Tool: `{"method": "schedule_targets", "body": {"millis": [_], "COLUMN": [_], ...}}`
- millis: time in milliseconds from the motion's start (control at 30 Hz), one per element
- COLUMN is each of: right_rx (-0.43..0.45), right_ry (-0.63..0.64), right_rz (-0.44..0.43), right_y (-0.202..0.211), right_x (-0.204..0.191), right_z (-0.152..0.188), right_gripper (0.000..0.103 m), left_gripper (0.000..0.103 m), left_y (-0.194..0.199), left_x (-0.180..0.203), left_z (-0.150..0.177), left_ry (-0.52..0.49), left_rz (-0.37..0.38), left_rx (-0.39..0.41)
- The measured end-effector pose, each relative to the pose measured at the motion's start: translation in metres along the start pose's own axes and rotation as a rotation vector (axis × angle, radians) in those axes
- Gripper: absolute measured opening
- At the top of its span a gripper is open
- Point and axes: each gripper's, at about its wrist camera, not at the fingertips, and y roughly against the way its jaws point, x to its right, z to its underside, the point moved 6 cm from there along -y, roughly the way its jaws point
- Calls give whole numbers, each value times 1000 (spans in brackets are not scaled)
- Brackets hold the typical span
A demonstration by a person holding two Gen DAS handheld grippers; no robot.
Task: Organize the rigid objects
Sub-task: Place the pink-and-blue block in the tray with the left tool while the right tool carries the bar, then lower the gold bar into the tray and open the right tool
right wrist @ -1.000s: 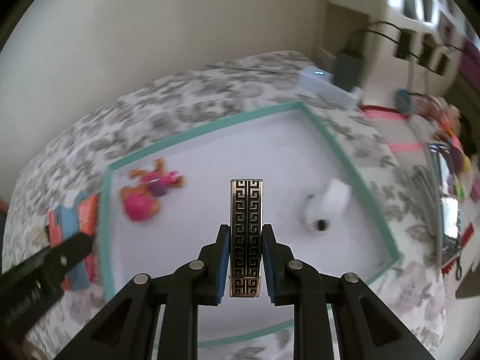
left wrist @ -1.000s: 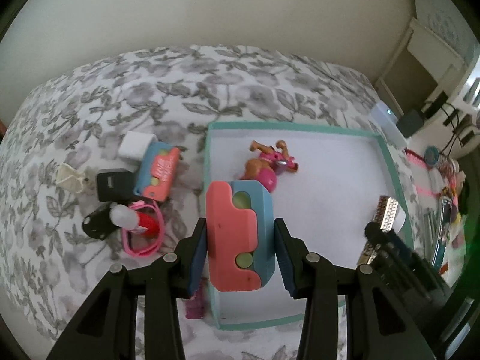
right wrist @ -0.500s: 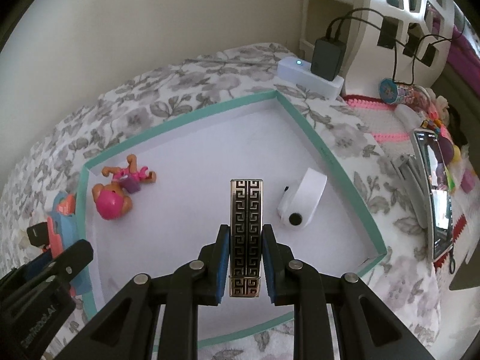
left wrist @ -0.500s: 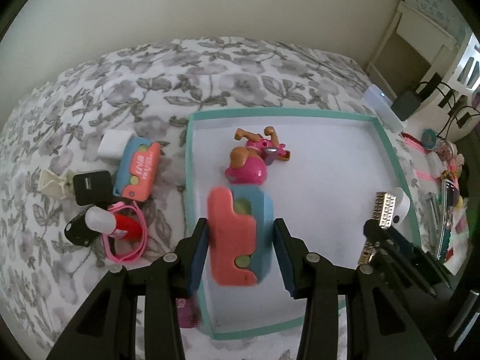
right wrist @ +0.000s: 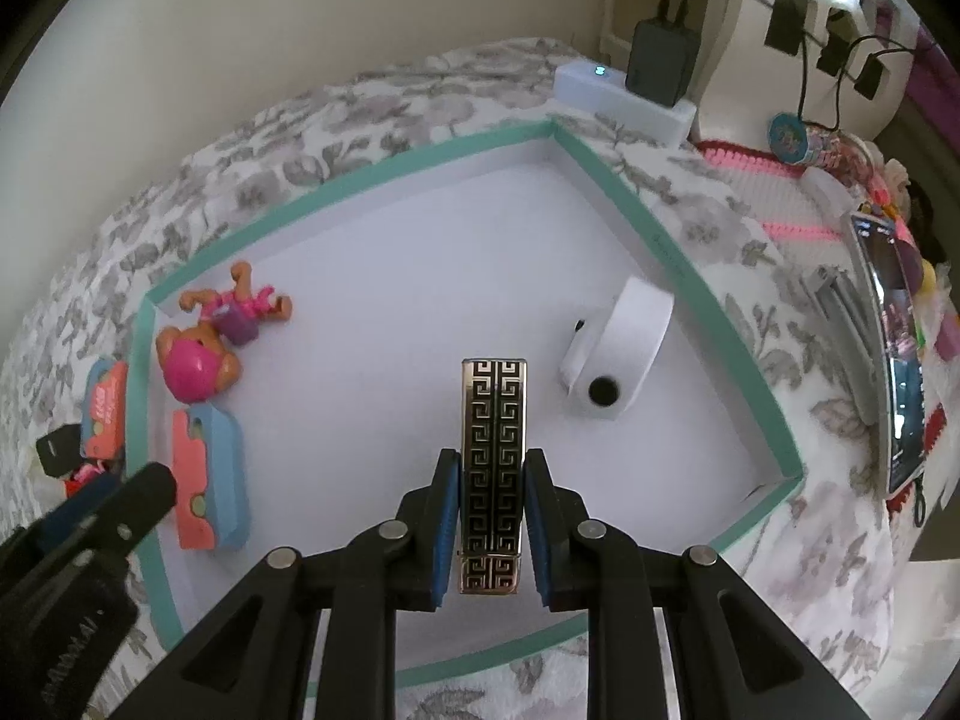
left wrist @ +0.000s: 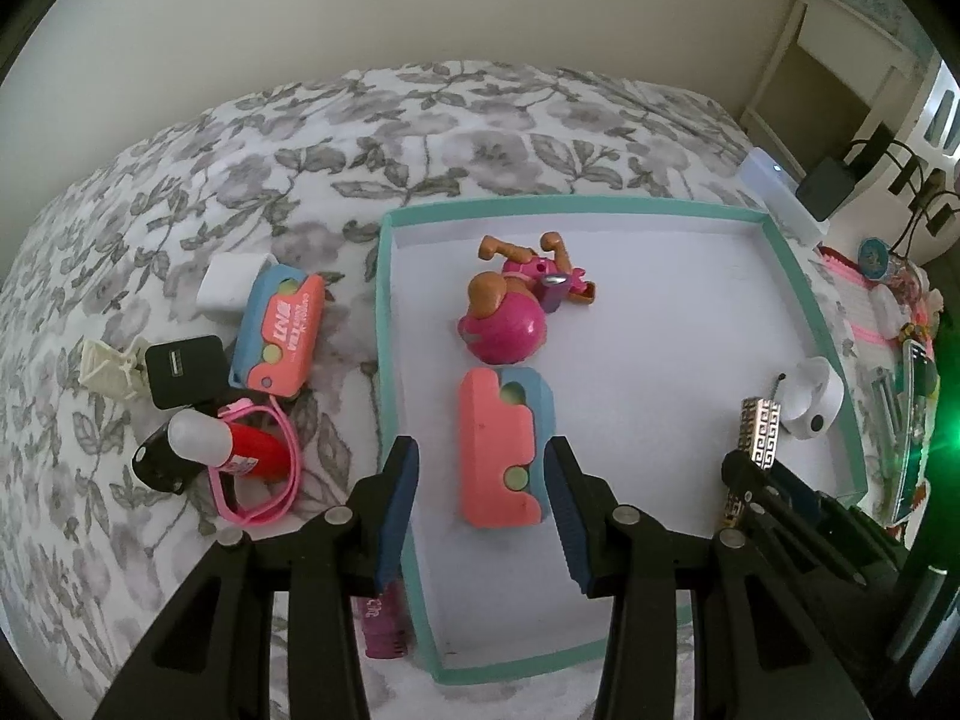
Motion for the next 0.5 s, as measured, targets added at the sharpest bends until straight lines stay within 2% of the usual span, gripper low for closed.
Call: {"method": "schedule_targets", "body": {"millis": [100, 233, 400, 433, 500], "right_rx": [-13, 1, 40, 52, 74], "right_ry": [2, 8, 16, 18, 28], "right_rz": [6, 13, 19, 19, 28], "right_y": [-4, -2, 6, 9, 13], "right_x": [1, 1, -1, -2, -4], "right_z": [2, 1, -4, -6, -9], "right_gripper": [23, 23, 25, 28, 42], "left_gripper": [46, 56, 57, 58, 63], "left_y": [-1, 1, 10, 12, 15], "left_x": [-4, -8, -13, -15, -19], "left_z": [0, -2, -7, -8, -10], "left_ry": [15, 35, 47, 52, 65], "left_rz": [-10, -6, -22, -27, -35], "left_rx": [-4, 4, 43, 51, 62]}}
